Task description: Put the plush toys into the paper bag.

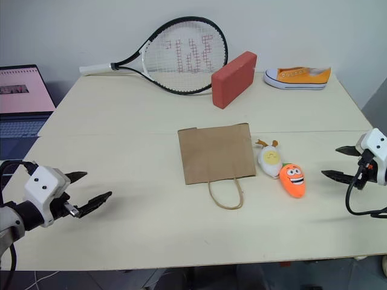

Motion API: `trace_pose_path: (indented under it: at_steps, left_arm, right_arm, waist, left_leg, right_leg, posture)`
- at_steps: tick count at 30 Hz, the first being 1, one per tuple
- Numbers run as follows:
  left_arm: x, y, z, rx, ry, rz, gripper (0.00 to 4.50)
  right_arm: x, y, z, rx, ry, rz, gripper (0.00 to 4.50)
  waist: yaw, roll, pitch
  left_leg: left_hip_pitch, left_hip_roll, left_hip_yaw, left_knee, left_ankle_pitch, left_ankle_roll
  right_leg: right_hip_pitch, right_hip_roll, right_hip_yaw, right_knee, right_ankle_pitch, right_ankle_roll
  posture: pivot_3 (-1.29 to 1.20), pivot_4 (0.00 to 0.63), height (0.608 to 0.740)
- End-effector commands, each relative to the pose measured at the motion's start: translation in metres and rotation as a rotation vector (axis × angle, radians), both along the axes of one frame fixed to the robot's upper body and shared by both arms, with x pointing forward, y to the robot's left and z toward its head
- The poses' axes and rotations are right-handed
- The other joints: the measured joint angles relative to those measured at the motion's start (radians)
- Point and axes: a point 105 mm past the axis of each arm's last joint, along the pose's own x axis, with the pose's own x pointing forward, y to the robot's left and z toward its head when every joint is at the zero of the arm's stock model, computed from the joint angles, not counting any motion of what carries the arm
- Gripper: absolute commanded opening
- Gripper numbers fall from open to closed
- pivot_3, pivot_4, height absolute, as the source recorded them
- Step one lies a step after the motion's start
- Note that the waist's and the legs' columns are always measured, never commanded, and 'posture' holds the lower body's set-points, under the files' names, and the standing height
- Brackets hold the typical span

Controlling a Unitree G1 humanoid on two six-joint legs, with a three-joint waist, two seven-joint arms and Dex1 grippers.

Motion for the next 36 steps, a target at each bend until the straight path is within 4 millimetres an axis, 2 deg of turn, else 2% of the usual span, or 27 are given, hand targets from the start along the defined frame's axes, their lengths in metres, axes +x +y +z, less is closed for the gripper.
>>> trace_pose_path:
  at_steps: [1, 10, 17, 28, 31, 36]
  left_arm:
    - [-0.002, -0.005, 0.010, -0.004, -0.035, -0.032, 4.48]
    - [0.001, -0.002, 0.012, -0.002, -0.044, -0.005, 4.48]
    - [0.007, 0.008, 0.017, 0.009, -0.095, 0.037, 4.48]
    - [0.002, 0.010, 0.013, 0.047, -0.075, -0.026, 4.48]
    - [0.001, -0.007, 0.017, 0.035, -0.072, -0.117, 4.48]
    - [0.000, -0.052, 0.017, 0.048, -0.021, -0.332, 4.48]
  right_arm:
    - [0.002, 0.003, 0.010, -0.013, -0.035, 0.026, 4.50]
    - [0.006, 0.007, 0.012, -0.013, -0.045, 0.038, 4.50]
    - [0.008, 0.008, 0.012, -0.011, -0.054, 0.042, 4.50]
    - [0.009, 0.011, 0.015, -0.002, -0.074, 0.049, 4.50]
    - [0.009, 0.014, 0.017, 0.005, -0.084, 0.056, 4.50]
    - [0.002, 0.029, 0.024, 0.022, -0.096, 0.111, 4.50]
  waist:
    - [0.000, 0.000, 0.000]
    - [0.000, 0.000, 0.000]
    - [0.000, 0.000, 0.000]
    - [0.000, 0.000, 0.000]
    - [0.000, 0.000, 0.000]
    - [0.001, 0.000, 0.000]
  left_leg:
    - [0.000, 0.000, 0.000, 0.000, 0.000, 0.000]
    - [0.000, 0.000, 0.000, 0.000, 0.000, 0.000]
    - [0.000, 0.000, 0.000, 0.000, 0.000, 0.000]
    - [0.001, 0.000, 0.000, 0.000, 0.000, 0.000]
    - [0.000, 0.000, 0.000, 0.000, 0.000, 0.000]
    - [0.000, 0.000, 0.000, 0.000, 0.000, 0.000]
  right_leg:
    - [0.000, 0.000, 0.000, 0.000, 0.000, 0.000]
    - [0.000, 0.000, 0.000, 0.000, 0.000, 0.000]
    - [0.000, 0.000, 0.000, 0.001, 0.000, 0.000]
    - [0.000, 0.000, 0.000, 0.001, 0.000, 0.000]
    - [0.000, 0.000, 0.000, 0.001, 0.000, 0.000]
    - [0.000, 0.000, 0.000, 0.001, 0.000, 0.000]
  posture:
    - [0.00, 0.150, 0.740]
    - [0.00, 0.150, 0.740]
    - [0.00, 0.150, 0.740]
    - [0.00, 0.150, 0.740]
    - [0.00, 0.150, 0.740]
    - [0.00, 0.150, 0.740]
